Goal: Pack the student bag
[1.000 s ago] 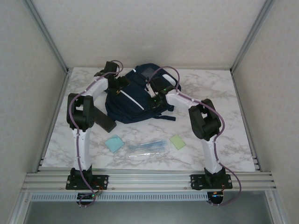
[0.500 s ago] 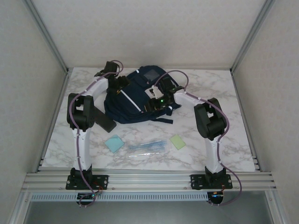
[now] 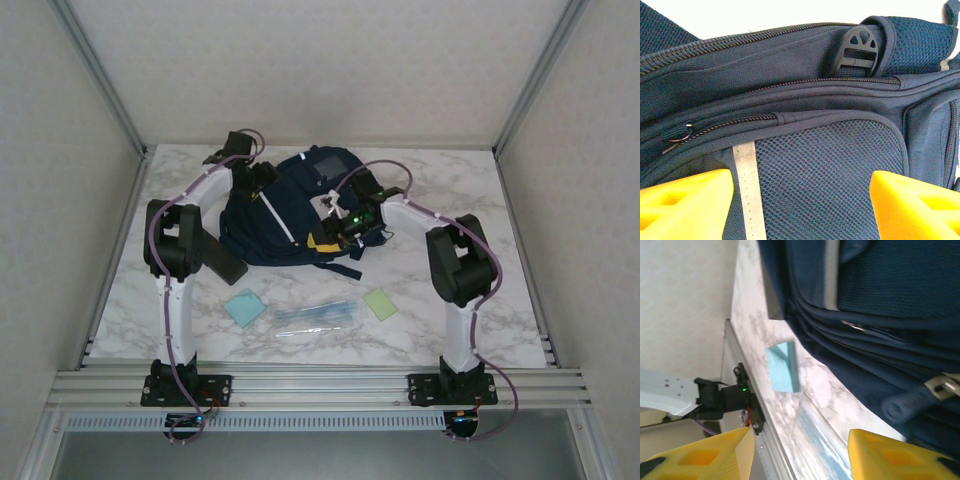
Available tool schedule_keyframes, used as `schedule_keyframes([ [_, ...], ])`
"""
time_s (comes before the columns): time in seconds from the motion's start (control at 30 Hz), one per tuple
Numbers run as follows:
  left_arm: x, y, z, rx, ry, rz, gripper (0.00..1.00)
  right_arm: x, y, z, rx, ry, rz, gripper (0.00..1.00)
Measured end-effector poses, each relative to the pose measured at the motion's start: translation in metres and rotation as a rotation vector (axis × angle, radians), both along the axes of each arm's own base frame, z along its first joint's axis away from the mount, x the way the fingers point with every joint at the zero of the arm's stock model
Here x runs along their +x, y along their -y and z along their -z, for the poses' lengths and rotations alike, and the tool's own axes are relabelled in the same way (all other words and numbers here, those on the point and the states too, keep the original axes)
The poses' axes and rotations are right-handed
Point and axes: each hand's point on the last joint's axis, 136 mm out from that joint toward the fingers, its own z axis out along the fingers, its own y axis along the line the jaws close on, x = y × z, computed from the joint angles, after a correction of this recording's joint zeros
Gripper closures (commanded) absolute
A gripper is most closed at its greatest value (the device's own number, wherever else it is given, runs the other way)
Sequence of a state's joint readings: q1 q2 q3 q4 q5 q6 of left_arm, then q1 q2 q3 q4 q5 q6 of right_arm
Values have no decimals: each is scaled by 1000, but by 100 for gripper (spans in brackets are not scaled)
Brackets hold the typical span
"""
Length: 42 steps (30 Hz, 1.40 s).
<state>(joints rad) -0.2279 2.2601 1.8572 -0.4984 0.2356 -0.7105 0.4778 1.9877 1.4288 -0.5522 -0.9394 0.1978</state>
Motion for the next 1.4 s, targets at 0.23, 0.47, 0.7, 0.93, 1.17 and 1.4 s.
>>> schedule_keyframes([
  [0.23, -10, 5, -8, 51, 19, 70, 28, 36, 64, -2, -318, 163, 319, 45],
  [0.47, -71, 34, -47, 140, 50, 245, 28, 54, 121, 20, -604, 204, 592, 38],
  [0.7, -153, 89, -75, 168, 87, 461, 32, 53, 134, 48, -631, 143, 737, 34],
  [0.93, -211, 130, -49, 221, 14, 631, 42, 70, 120, 49, -494, 126, 845, 34],
  [1.17, -219, 132, -12, 326, -54, 673, 49, 81, 114, 62, -446, 88, 904, 54],
  [1.4, -211, 127, 13, 426, -91, 668, 51, 84, 116, 62, -436, 80, 937, 65],
])
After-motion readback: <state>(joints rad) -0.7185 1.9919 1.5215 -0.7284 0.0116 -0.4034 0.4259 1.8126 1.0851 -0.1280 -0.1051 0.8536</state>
